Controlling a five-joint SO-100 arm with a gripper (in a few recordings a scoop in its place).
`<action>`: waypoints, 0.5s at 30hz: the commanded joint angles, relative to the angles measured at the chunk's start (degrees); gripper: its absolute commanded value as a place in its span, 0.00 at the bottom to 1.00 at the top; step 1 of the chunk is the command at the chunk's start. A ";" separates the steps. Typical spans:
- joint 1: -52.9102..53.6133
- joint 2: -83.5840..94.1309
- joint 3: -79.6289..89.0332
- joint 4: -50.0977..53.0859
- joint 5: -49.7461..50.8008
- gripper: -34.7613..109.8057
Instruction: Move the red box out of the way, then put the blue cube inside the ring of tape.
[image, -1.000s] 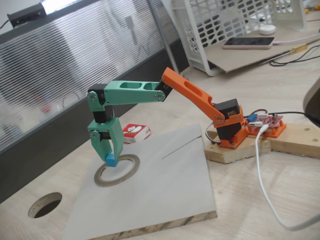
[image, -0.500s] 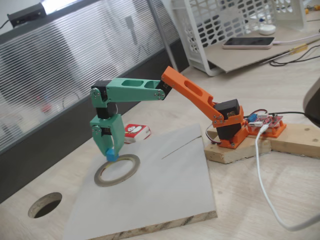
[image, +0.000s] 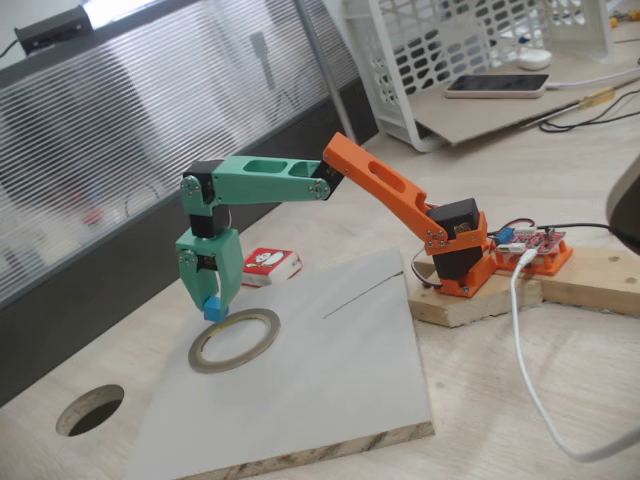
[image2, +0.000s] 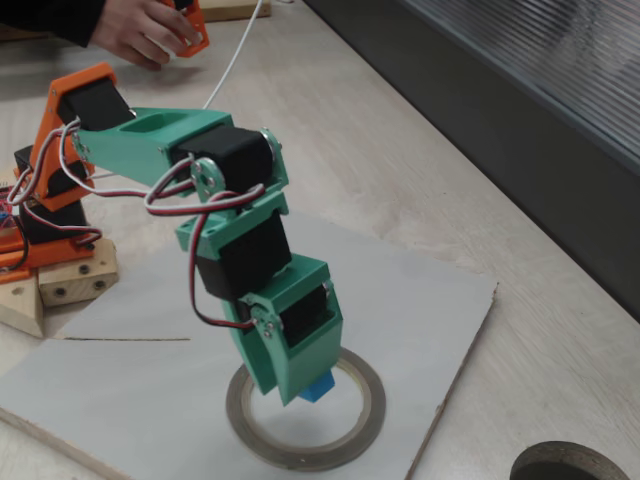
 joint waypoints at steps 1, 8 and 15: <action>0.35 0.97 -0.44 0.70 0.79 0.29; 0.35 1.14 -0.44 0.79 0.79 0.29; 0.26 0.70 -0.35 0.88 0.79 0.29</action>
